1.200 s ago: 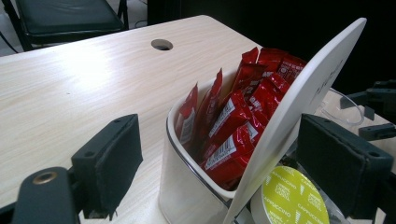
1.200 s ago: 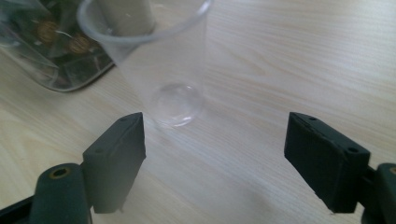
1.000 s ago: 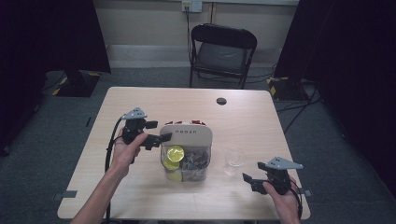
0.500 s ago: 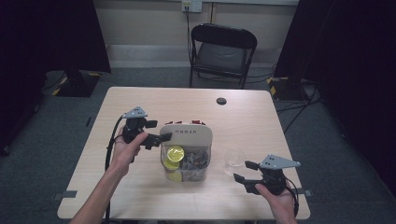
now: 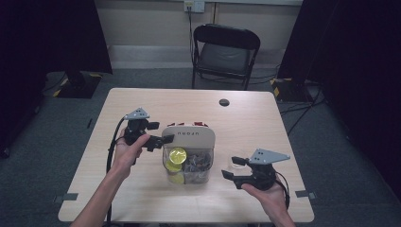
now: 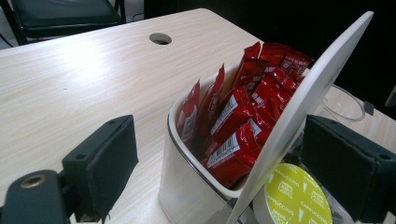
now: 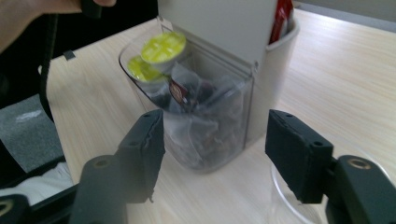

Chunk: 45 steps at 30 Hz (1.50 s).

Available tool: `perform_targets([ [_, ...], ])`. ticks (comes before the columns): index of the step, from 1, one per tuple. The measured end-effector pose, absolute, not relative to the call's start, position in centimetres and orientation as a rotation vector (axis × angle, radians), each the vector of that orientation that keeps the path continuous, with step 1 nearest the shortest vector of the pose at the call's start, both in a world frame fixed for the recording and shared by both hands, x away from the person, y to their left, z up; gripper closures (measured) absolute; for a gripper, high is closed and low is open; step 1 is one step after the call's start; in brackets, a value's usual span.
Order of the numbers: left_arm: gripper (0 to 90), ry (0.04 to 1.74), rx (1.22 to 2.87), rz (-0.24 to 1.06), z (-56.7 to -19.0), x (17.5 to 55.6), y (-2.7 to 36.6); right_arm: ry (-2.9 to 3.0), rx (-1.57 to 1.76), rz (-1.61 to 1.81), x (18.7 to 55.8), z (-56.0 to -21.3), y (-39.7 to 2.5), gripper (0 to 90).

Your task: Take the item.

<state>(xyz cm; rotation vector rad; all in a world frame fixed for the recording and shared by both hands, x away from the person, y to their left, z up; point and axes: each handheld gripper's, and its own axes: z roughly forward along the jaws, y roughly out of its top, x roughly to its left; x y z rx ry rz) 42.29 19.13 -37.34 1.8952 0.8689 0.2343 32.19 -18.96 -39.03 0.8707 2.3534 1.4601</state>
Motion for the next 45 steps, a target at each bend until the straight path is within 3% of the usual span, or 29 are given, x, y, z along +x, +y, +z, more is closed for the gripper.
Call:
perform_targets([
  [25, 12.2, 0.875, 1.891, 0.213, -37.4, 42.3, 19.2, 2.501, 0.704, 1.549, 36.2, -38.7, -12.3, 67.1],
  [45, 12.8, 0.881, 1.891, 0.2, -37.5, 42.3, 19.3, 2.577, 0.725, 1.472, 37.9, -41.0, -10.9, 63.4],
])
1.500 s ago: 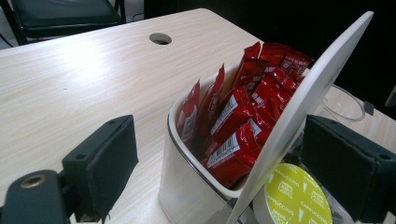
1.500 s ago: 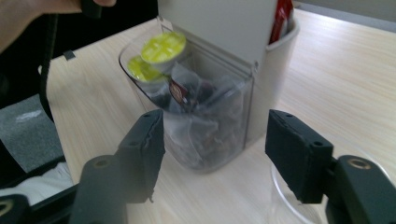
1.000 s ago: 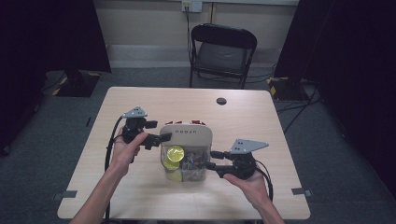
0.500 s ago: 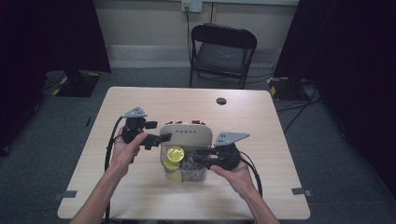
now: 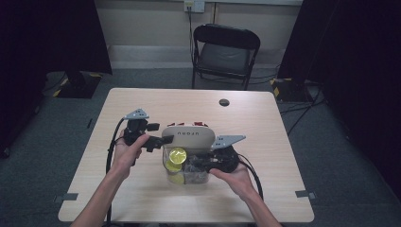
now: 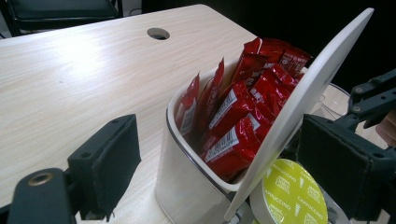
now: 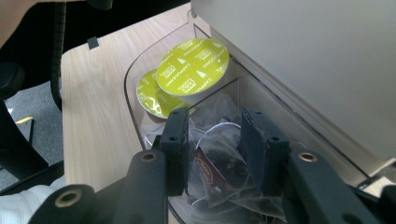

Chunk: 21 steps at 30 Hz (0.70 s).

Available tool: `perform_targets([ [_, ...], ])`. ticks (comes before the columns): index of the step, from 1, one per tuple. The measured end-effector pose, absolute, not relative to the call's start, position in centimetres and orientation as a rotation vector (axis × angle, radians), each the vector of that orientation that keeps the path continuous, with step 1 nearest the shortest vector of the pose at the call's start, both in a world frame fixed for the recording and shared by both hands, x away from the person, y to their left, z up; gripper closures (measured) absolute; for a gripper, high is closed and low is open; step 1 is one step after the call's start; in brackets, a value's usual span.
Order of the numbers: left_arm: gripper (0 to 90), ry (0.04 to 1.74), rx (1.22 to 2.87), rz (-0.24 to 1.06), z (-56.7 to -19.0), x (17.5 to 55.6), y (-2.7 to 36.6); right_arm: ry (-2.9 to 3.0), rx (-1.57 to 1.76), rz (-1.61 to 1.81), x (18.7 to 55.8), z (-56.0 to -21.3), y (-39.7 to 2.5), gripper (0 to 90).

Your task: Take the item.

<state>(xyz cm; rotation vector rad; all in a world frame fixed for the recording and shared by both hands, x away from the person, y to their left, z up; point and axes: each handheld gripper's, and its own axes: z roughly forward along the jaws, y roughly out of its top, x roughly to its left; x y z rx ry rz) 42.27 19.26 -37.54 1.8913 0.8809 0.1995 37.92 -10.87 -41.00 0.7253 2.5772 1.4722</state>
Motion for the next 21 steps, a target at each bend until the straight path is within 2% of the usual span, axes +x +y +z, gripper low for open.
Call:
perform_targets([
  [4, 13.7, 0.889, 1.894, 0.199, -37.57, 42.16, 19.24, 2.585, 0.727, 1.447, 37.91, -41.23, -10.64, 66.1],
  [14, 15.0, 0.888, 1.888, 0.197, -37.62, 42.09, 19.19, 2.571, 0.752, 1.448, 37.91, -41.26, -10.74, 88.5],
  [21, 15.0, 0.89, 1.892, 0.196, -37.61, 42.12, 19.23, 2.56, 0.773, 1.475, 37.89, -41.11, -10.9, 90.0],
])
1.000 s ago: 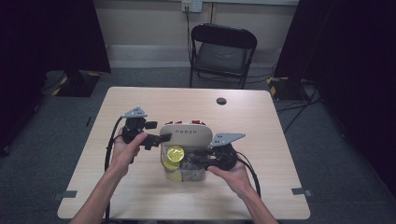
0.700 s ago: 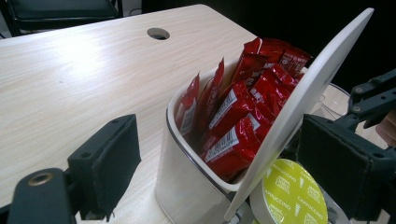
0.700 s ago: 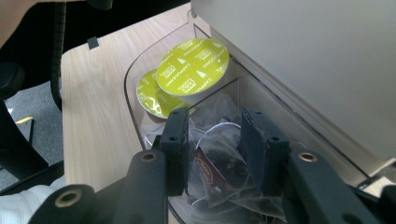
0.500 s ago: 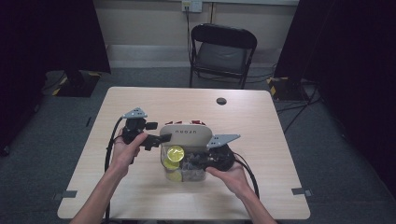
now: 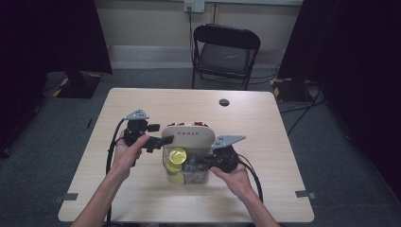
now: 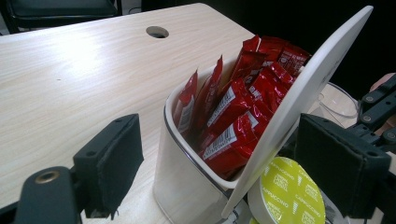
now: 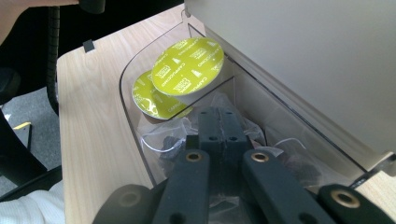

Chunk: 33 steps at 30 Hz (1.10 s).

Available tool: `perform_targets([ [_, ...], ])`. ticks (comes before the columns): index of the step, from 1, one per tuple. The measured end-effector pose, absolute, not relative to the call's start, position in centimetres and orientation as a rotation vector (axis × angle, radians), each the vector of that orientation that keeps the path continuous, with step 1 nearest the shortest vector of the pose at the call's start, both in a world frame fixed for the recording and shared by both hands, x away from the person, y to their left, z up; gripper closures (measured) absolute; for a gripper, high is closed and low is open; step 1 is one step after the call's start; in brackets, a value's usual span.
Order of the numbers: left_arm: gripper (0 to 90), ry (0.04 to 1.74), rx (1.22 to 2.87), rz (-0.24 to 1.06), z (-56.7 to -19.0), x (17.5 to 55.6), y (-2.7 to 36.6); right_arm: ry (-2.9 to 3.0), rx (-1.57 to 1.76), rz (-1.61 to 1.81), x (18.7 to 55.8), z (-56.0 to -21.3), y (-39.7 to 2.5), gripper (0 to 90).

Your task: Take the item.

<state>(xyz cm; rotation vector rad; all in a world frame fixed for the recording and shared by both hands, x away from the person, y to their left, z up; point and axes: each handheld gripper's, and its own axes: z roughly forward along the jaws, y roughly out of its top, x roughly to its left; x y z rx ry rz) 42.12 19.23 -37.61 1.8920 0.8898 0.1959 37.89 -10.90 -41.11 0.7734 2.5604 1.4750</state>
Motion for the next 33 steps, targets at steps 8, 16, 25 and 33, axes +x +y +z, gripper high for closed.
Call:
perform_targets([
  [8, 15.1, 0.887, 1.892, 0.198, -37.6, 42.1, 19.2, 2.529, 0.782, 1.521, 37.8, -40.6, -11.2, 90.0],
  [16, 15.1, 0.882, 1.895, 0.197, -37.7, 42.2, 19.2, 2.501, 0.76, 1.56, 37.5, -39.7, -11.3, 90.0],
  [25, 15.2, 0.884, 1.893, 0.197, -37.6, 42.1, 19.2, 2.499, 0.75, 1.567, 37.3, -39.4, -11.2, 90.0],
  [33, 15.1, 0.89, 1.892, 0.194, -37.6, 42.1, 19.2, 2.489, 0.75, 1.584, 37.2, -39.2, -11.5, 90.0],
])
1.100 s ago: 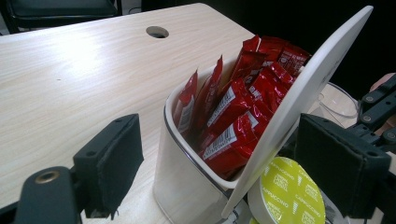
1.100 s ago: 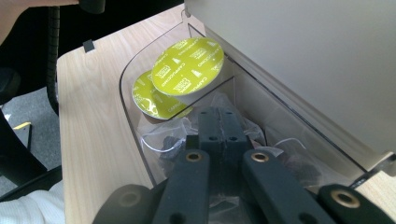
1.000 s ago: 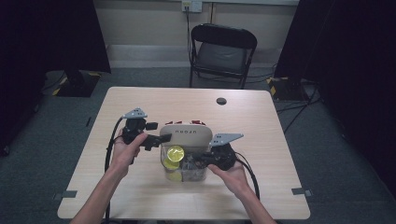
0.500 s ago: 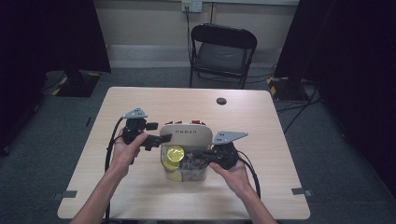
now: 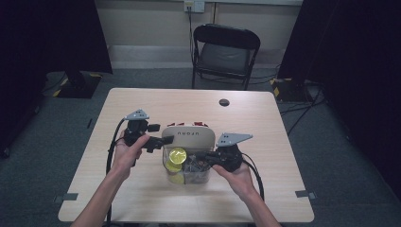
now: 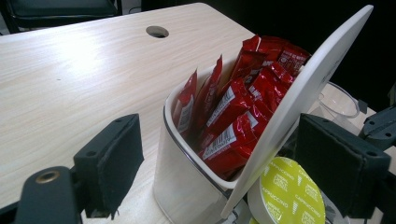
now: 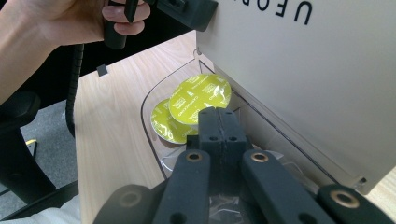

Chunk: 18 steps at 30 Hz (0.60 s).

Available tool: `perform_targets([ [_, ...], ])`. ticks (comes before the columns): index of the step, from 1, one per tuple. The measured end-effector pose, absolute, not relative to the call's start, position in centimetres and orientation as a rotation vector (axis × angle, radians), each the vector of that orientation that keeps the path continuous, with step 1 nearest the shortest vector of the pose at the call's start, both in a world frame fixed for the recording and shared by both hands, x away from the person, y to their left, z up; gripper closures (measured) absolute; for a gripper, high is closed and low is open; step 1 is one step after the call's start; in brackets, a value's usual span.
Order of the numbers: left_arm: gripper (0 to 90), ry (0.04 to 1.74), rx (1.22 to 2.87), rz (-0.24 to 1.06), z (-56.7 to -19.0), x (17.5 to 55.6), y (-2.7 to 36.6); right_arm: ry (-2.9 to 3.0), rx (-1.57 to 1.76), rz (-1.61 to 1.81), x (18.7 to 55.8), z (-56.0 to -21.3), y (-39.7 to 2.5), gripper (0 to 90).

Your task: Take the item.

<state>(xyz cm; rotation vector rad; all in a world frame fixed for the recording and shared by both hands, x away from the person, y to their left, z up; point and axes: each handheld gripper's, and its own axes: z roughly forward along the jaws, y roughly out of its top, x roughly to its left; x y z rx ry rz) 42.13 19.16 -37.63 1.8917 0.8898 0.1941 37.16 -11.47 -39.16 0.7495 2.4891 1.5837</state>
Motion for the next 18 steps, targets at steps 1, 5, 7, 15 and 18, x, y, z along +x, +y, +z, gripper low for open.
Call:
perform_targets([
  [1, 15.1, 0.889, 1.891, 0.192, -37.6, 42.1, 19.1, 2.488, 0.75, 1.583, 37.1, -39.1, -11.5, 90.0],
  [5, 15.1, 0.889, 1.891, 0.192, -37.6, 42.1, 19.1, 2.475, 0.751, 1.596, 37.0, -38.8, -11.7, 90.0],
  [7, 15.1, 0.886, 1.894, 0.192, -37.6, 42.2, 19.1, 2.472, 0.756, 1.603, 37.0, -38.7, -11.9, 90.0],
  [15, 15.1, 0.89, 1.896, 0.187, -37.7, 42.2, 19.1, 2.459, 0.759, 1.612, 36.7, -38.2, -12.3, 90.0],
  [18, 15.1, 0.891, 1.897, 0.185, -37.8, 42.2, 19.1, 2.446, 0.76, 1.623, 36.6, -38.0, -12.6, 90.0],
])
